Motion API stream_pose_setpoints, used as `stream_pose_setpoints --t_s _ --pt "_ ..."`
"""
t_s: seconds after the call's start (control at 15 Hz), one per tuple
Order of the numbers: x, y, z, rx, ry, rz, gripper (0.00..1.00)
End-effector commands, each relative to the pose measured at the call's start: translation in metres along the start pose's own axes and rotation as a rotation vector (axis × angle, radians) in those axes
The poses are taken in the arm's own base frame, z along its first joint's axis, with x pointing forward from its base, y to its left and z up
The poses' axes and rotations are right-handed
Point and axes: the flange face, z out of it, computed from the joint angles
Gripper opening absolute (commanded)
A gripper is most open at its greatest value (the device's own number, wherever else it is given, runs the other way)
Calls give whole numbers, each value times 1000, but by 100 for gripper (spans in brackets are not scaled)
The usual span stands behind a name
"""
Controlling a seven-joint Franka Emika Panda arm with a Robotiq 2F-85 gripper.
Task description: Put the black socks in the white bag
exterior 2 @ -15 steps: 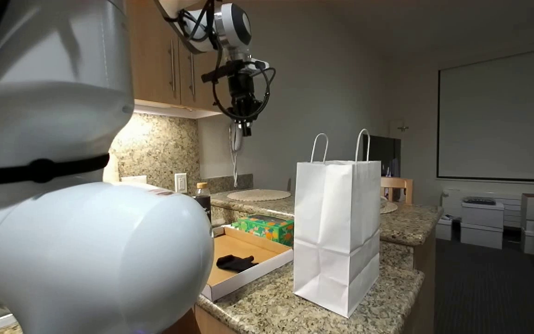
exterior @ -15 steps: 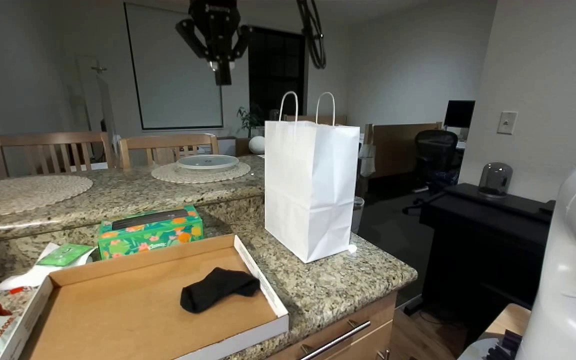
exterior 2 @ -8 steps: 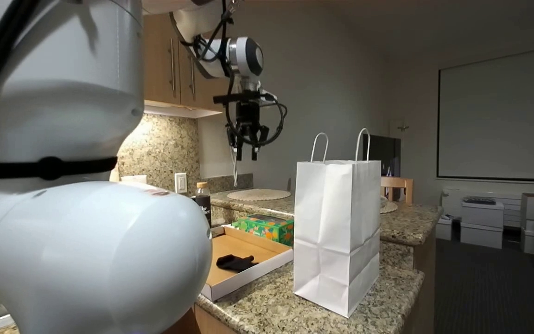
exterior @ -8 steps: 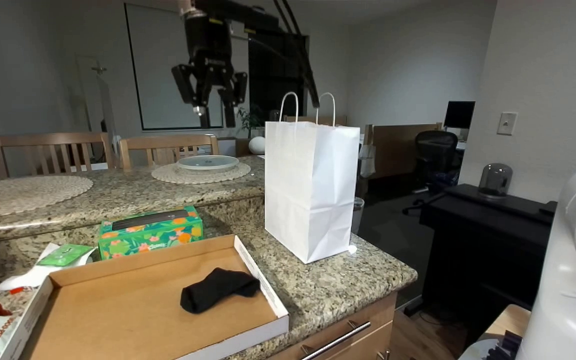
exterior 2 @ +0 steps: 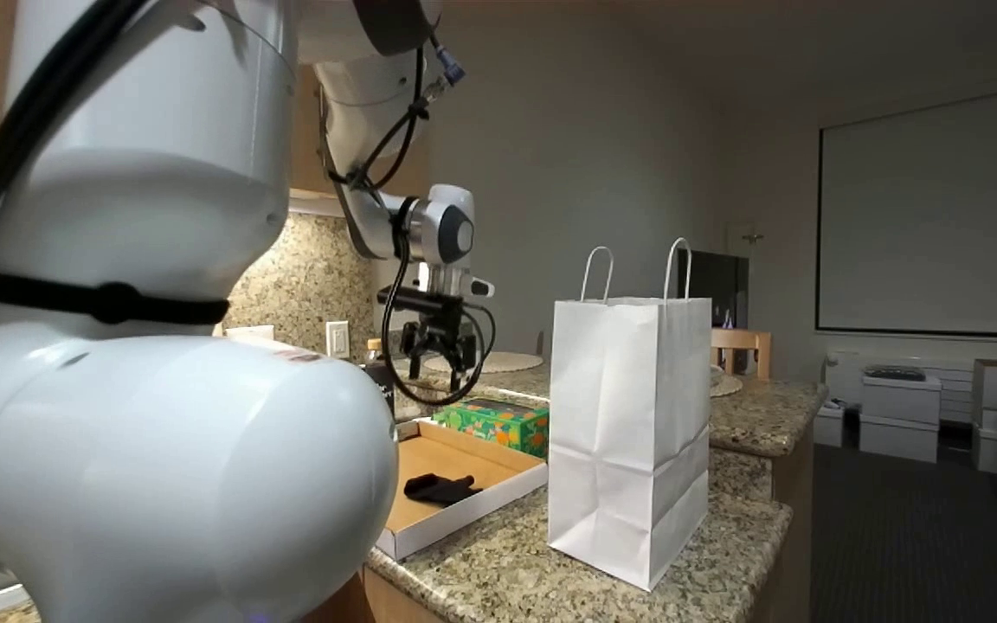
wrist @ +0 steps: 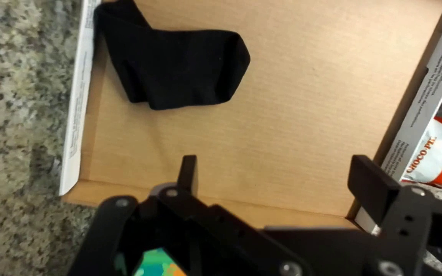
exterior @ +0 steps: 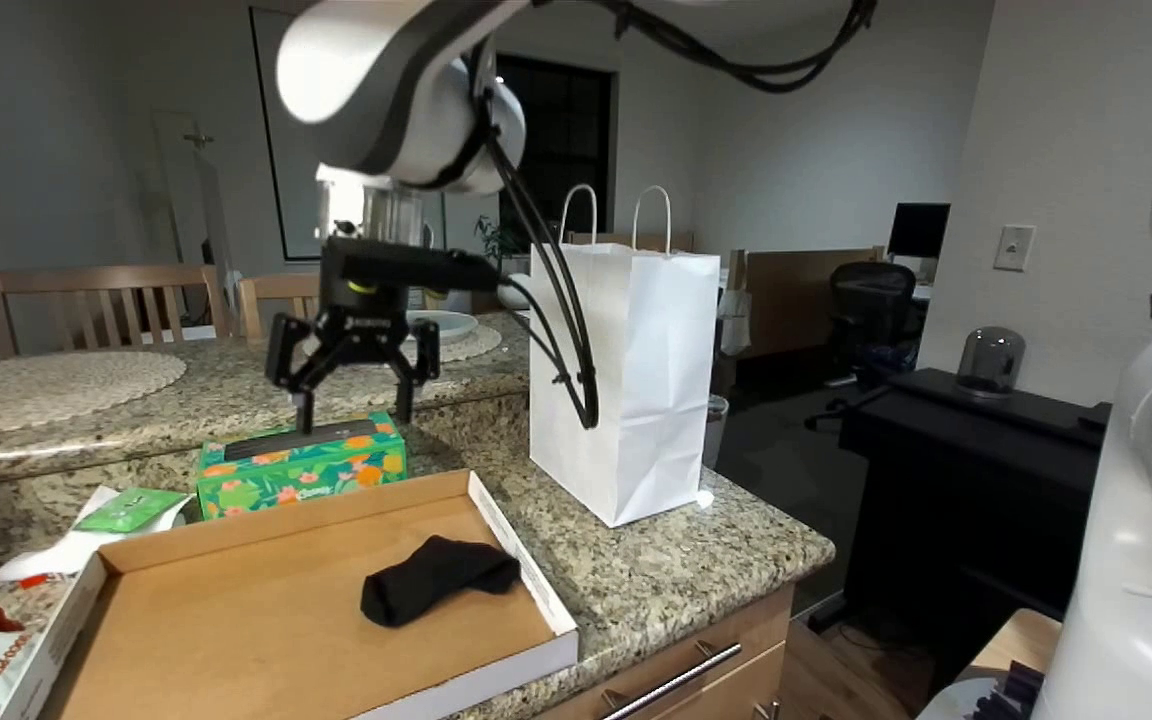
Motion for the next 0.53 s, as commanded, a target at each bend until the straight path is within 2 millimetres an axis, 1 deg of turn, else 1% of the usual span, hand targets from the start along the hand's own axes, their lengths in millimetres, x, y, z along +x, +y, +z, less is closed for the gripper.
stream_pose_setpoints --t_s 0.0,0.13,0.27,0.47 --pt "-13 0 66 -7 -35 69 100" --pt "-16 7 90 -22 -55 113 100" --pt "-16 15 103 -35 -60 154 100" --pt "-14 28 106 -51 -46 214 100"
